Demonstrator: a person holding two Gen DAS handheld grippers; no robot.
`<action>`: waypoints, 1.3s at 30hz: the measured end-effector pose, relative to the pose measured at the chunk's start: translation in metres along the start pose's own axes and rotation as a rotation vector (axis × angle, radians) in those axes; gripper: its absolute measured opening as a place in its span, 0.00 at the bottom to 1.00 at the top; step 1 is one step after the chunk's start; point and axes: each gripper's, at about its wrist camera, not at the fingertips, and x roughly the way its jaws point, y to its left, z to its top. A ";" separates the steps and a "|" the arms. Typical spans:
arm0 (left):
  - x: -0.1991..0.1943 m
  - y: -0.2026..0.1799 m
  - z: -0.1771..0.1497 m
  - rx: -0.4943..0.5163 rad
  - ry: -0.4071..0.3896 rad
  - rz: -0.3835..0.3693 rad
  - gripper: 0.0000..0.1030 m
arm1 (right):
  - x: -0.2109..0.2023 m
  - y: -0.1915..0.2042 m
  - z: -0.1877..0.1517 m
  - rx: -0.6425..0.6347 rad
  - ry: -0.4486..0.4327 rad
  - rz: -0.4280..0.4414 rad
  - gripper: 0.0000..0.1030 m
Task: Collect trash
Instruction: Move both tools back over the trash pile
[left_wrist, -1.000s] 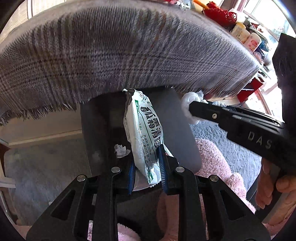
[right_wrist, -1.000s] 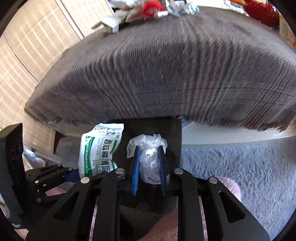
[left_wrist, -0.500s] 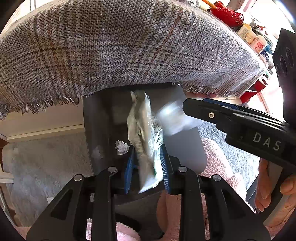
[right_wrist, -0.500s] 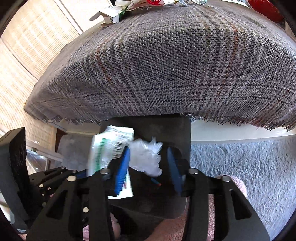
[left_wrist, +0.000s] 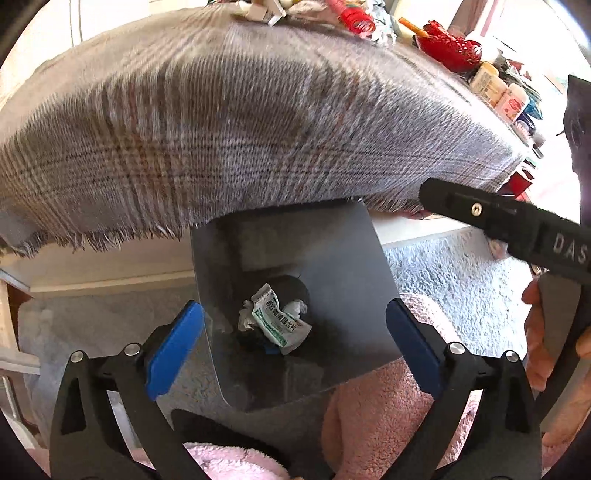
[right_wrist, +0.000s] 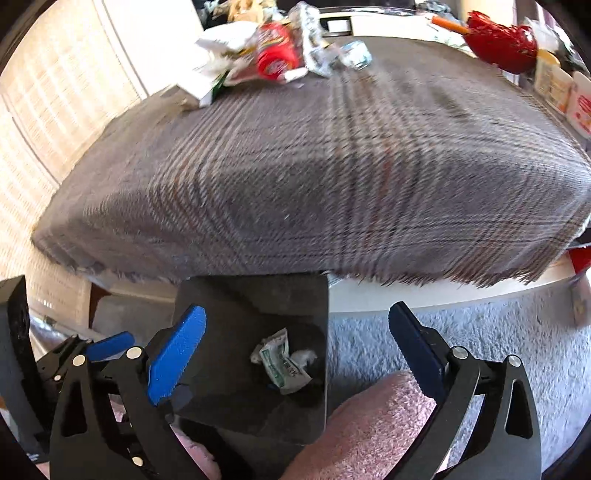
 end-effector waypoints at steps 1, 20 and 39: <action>-0.003 0.001 0.000 0.002 -0.007 0.003 0.91 | -0.004 -0.003 0.003 0.010 -0.010 0.000 0.97; -0.076 0.036 0.130 0.035 -0.217 0.075 0.92 | -0.055 0.008 0.123 -0.036 -0.269 0.040 0.97; -0.033 0.025 0.215 0.133 -0.248 0.086 0.81 | 0.026 0.028 0.192 -0.055 -0.193 0.065 0.50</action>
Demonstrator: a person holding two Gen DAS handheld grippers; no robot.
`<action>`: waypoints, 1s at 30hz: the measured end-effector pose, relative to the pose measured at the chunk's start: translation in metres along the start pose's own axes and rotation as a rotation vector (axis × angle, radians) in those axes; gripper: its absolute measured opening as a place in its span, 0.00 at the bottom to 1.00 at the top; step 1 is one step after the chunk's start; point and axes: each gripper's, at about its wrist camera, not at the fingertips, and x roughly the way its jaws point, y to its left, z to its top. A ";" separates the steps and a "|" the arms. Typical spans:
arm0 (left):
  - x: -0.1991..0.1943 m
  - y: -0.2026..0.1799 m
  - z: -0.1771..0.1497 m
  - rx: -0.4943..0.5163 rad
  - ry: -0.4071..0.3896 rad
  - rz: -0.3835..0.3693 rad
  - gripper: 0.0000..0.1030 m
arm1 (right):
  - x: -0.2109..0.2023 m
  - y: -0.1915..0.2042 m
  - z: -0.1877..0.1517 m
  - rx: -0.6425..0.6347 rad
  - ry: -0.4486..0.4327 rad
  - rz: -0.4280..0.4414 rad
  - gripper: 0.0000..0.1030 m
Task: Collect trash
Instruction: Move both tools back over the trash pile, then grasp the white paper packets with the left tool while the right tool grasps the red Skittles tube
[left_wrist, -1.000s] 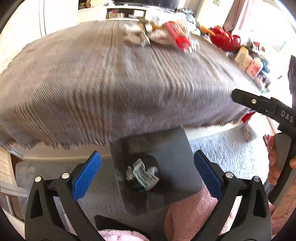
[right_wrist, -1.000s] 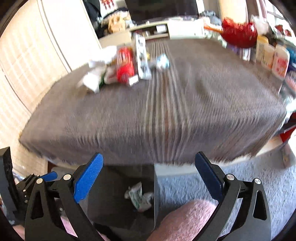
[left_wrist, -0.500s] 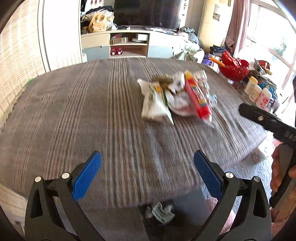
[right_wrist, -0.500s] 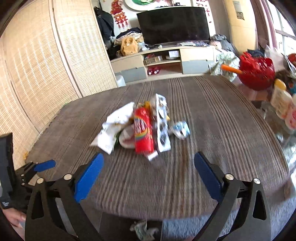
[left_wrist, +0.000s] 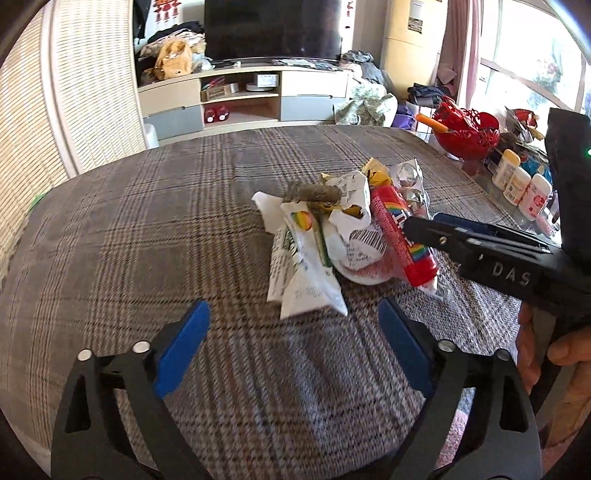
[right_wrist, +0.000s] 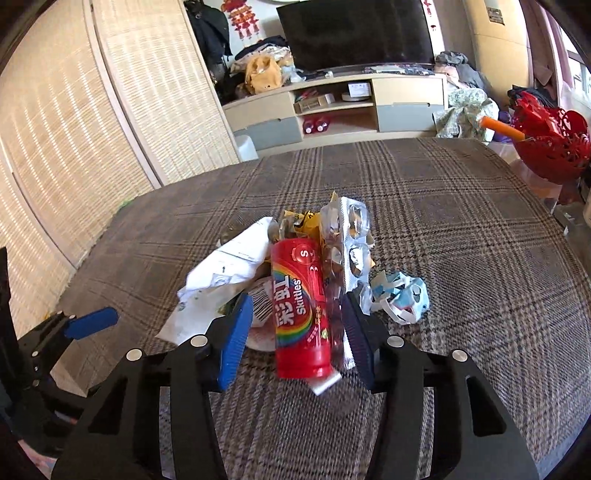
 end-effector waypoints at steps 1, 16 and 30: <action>0.005 -0.001 0.003 0.003 0.003 -0.002 0.78 | 0.003 0.000 0.000 -0.003 0.002 -0.005 0.50; 0.054 0.006 0.011 -0.021 0.071 -0.067 0.52 | 0.023 0.002 0.002 -0.039 0.020 -0.067 0.51; 0.050 0.002 0.006 0.011 0.054 -0.073 0.45 | 0.026 0.013 0.002 -0.071 0.032 -0.029 0.55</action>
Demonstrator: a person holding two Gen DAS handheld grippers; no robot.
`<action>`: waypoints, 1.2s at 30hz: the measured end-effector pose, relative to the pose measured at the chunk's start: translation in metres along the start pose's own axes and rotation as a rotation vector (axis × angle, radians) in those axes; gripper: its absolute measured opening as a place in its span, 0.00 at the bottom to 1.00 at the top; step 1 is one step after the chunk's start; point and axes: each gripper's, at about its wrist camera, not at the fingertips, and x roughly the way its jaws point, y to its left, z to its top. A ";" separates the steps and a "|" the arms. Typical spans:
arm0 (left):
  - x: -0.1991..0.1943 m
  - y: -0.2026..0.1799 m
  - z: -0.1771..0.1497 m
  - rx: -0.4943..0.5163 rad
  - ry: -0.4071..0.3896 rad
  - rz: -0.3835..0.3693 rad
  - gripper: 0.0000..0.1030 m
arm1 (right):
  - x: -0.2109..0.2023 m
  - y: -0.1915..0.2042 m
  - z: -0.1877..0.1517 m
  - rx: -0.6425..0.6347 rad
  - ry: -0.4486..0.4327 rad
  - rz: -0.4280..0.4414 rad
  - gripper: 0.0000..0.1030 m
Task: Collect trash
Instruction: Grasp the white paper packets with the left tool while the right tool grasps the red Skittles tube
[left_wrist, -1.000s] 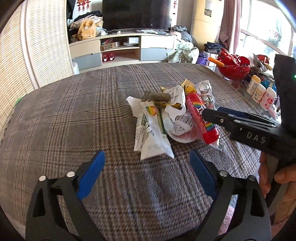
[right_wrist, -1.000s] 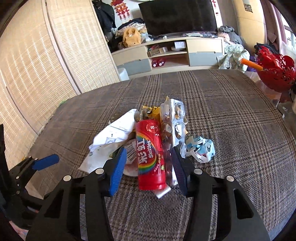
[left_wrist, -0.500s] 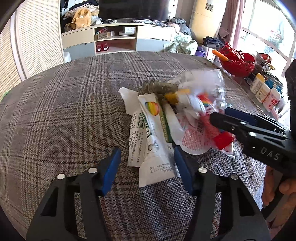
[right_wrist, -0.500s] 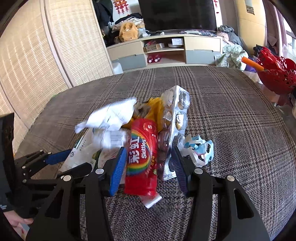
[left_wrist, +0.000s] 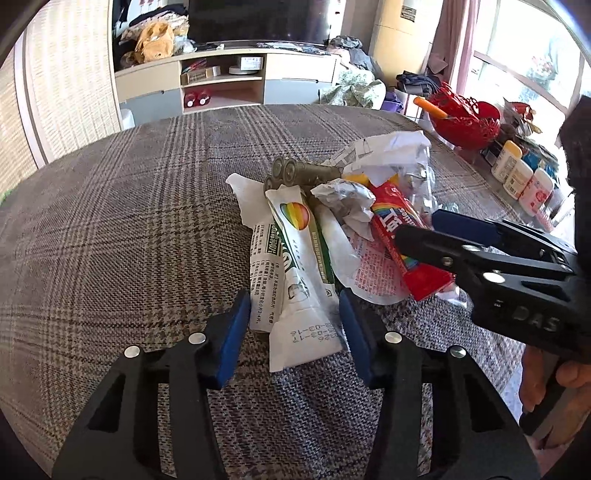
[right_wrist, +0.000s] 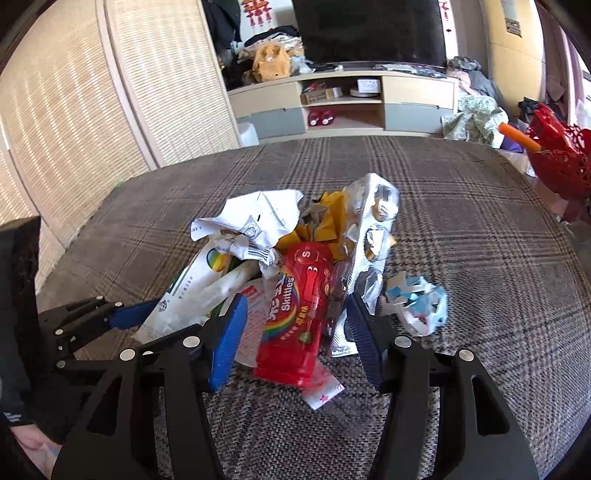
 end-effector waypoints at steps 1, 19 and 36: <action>-0.001 -0.001 -0.001 0.014 -0.002 0.007 0.44 | 0.001 0.000 0.000 -0.008 -0.003 -0.011 0.55; -0.016 0.008 -0.006 0.014 -0.025 0.030 0.32 | -0.024 0.014 0.001 -0.031 -0.060 0.037 0.43; -0.048 0.029 -0.032 0.000 -0.014 -0.004 0.16 | 0.019 0.016 -0.007 -0.005 0.053 -0.025 0.37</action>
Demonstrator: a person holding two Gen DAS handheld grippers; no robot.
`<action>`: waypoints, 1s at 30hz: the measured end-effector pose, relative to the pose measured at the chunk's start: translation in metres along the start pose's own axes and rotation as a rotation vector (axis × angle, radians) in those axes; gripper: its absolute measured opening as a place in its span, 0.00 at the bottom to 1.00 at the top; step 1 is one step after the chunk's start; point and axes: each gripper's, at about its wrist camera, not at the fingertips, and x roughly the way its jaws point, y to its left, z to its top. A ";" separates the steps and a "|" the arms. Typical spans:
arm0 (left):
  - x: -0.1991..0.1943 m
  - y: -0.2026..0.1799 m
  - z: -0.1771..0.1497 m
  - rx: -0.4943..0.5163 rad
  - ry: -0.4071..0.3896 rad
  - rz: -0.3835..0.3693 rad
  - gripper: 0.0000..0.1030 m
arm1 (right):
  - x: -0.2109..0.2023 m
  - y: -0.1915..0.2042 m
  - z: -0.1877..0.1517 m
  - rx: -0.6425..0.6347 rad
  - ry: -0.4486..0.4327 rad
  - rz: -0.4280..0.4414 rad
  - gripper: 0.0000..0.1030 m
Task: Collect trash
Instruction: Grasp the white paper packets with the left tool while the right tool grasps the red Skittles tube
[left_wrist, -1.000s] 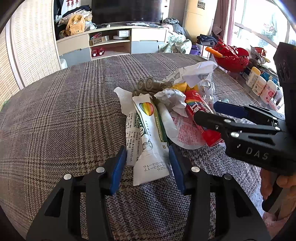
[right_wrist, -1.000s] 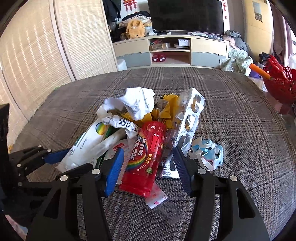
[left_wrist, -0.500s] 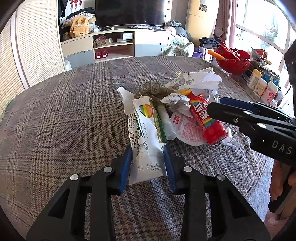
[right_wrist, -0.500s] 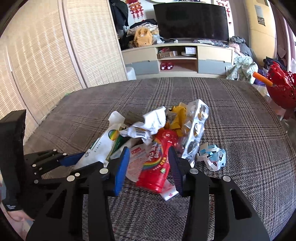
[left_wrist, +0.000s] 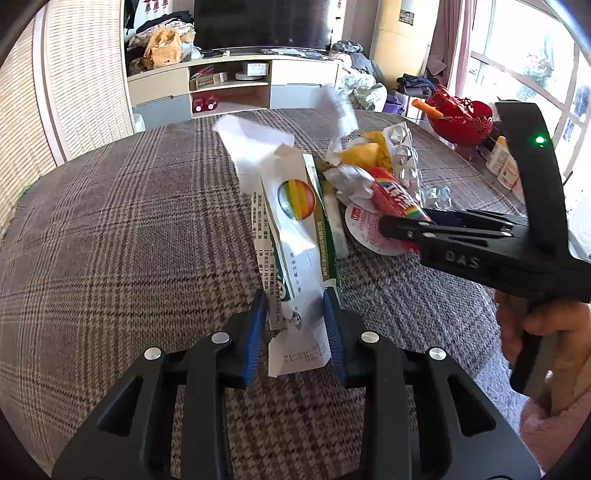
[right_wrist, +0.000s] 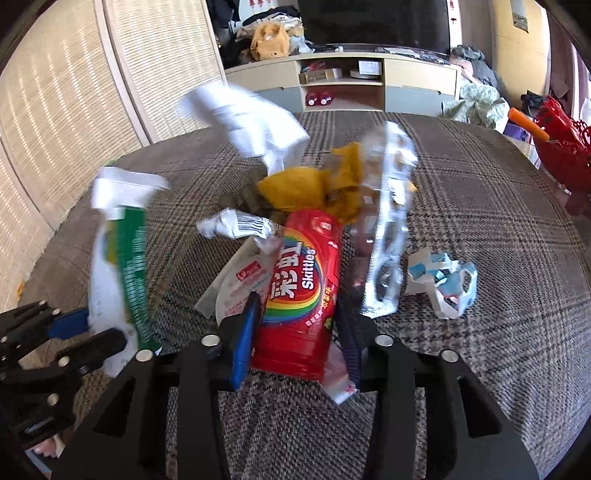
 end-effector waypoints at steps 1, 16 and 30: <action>-0.002 0.002 -0.001 -0.011 -0.002 -0.010 0.15 | -0.001 0.001 0.000 0.003 -0.003 0.008 0.37; -0.023 -0.012 -0.016 0.005 -0.013 -0.023 0.07 | -0.066 0.003 -0.016 -0.011 -0.096 0.057 0.36; -0.066 -0.046 -0.048 0.003 -0.046 -0.023 0.06 | -0.111 0.002 -0.069 -0.018 -0.093 0.098 0.36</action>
